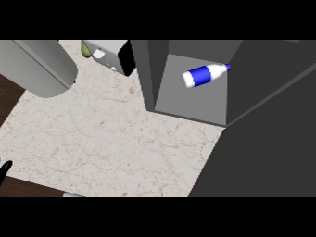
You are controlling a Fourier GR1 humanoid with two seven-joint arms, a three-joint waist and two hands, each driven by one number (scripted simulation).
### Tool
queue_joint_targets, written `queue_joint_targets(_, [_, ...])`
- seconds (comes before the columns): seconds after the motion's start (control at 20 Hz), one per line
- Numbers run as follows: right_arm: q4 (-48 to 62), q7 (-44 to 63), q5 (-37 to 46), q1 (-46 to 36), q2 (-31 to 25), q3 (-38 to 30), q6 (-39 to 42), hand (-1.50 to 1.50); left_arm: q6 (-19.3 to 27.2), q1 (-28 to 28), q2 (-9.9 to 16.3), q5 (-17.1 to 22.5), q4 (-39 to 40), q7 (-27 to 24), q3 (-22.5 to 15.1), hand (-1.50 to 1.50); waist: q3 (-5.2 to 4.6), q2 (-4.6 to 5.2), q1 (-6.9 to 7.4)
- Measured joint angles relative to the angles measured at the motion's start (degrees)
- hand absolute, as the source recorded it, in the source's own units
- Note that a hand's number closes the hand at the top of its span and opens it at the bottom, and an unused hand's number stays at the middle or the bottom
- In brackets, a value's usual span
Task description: Pick up the bottled water, place it into the cabinet and close the cabinet
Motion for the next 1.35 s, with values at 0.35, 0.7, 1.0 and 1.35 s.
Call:
queue_joint_targets(0.35, [6.3, 3.8, -7.2, -4.2, 5.2, -2.4, -2.2, 1.5, -0.7, -0.1, 0.5, 1.1, 0.2, 0.7, 1.0, -1.5, 0.11, -0.07, 0.22])
queue_joint_targets(0.7, [17.9, 9.8, -9.0, -14.7, 13.3, -10.2, -10.0, 1.5, -1.7, 0.3, 0.8, 2.0, 0.7, 1.4, 1.6, -1.5, 0.5, -0.48, -0.67])
queue_joint_targets(1.0, [31.4, 16.1, -7.9, -30.9, 19.5, -17.1, -17.3, 1.5, -2.7, 0.5, 1.1, 2.9, 0.5, 2.2, 2.0, -1.5, 0.71, -1.15, -1.24])
queue_joint_targets(1.35, [49.0, 20.5, -7.8, -48.6, 23.0, -23.6, -21.0, 1.5, -3.8, 0.3, 1.4, 4.1, 1.0, 3.3, 3.1, -1.5, 1.33, -2.08, -3.56])
